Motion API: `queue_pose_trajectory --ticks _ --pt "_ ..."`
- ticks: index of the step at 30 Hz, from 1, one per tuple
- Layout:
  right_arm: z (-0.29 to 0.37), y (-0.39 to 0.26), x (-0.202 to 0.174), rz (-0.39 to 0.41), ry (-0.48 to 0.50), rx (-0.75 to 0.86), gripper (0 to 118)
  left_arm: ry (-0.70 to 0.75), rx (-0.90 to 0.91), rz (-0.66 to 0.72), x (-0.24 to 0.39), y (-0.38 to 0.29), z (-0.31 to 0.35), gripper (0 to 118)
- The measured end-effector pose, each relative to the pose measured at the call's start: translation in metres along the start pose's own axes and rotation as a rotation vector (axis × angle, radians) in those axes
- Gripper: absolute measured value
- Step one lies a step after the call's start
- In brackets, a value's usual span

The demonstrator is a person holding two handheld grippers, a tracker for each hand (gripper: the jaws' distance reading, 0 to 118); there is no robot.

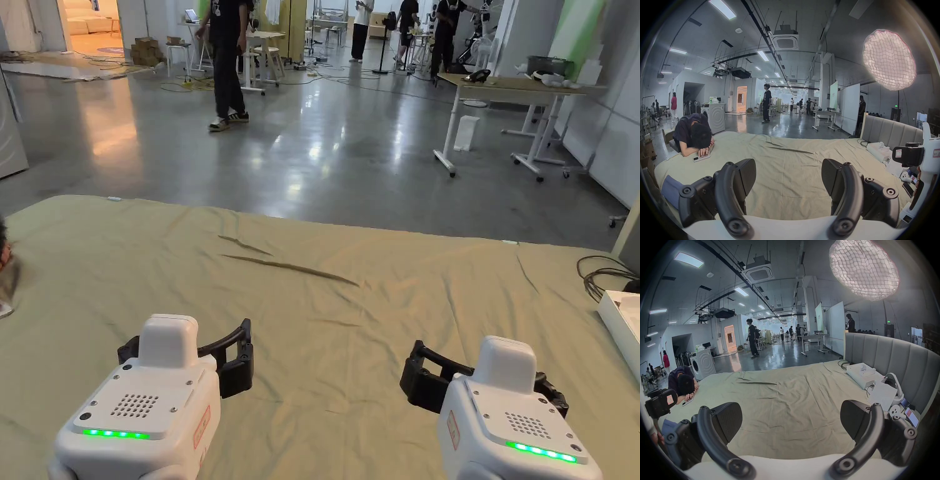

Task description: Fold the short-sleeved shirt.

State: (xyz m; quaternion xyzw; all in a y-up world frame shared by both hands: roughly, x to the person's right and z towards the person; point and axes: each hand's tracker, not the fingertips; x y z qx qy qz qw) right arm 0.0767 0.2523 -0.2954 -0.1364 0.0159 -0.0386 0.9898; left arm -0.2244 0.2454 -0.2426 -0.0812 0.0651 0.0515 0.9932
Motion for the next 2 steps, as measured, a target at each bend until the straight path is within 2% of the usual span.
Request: queue_pose_trajectory --ticks 2 --pt "-0.0003 0.0 0.0012 -0.004 0.001 0.0 118 0.01 0.016 -0.01 0.0006 -0.0012 0.0003 87"
